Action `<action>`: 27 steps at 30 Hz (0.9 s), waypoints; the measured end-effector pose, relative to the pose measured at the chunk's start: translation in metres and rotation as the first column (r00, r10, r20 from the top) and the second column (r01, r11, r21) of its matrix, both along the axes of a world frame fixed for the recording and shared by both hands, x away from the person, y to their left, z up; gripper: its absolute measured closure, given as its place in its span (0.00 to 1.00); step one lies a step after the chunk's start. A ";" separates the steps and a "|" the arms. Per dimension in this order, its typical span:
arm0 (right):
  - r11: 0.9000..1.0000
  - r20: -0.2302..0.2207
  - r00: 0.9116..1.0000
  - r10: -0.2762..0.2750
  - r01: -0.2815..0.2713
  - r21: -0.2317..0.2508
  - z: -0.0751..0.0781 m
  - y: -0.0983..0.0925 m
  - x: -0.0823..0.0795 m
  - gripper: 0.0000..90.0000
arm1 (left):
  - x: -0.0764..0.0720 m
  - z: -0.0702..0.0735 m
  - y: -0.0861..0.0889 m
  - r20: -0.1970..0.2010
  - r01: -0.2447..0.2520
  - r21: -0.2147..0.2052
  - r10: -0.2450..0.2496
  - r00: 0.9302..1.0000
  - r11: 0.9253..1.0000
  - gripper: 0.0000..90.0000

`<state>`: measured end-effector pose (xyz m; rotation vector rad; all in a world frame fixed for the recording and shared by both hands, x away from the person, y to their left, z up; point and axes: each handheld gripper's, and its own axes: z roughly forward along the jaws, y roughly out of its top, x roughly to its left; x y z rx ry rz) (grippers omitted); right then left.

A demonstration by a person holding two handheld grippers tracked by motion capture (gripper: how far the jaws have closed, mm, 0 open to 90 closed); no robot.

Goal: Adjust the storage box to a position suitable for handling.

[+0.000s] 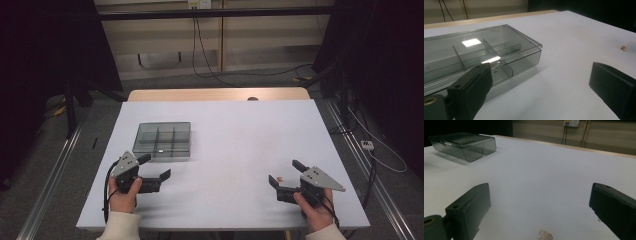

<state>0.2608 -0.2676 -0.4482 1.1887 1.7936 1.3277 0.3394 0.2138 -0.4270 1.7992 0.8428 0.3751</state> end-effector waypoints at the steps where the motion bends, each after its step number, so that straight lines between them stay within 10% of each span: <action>1: 1.000 0.000 1.000 -0.003 0.003 -0.003 0.000 0.000 0.000 0.04 | 0.000 0.000 0.000 0.000 0.000 0.000 0.000 1.000 1.000 0.05; 27: 1.000 0.009 1.000 0.002 -0.002 -0.024 0.003 0.005 0.006 0.04 | 0.021 0.028 0.019 0.011 -0.047 -0.012 0.048 0.999 0.999 0.09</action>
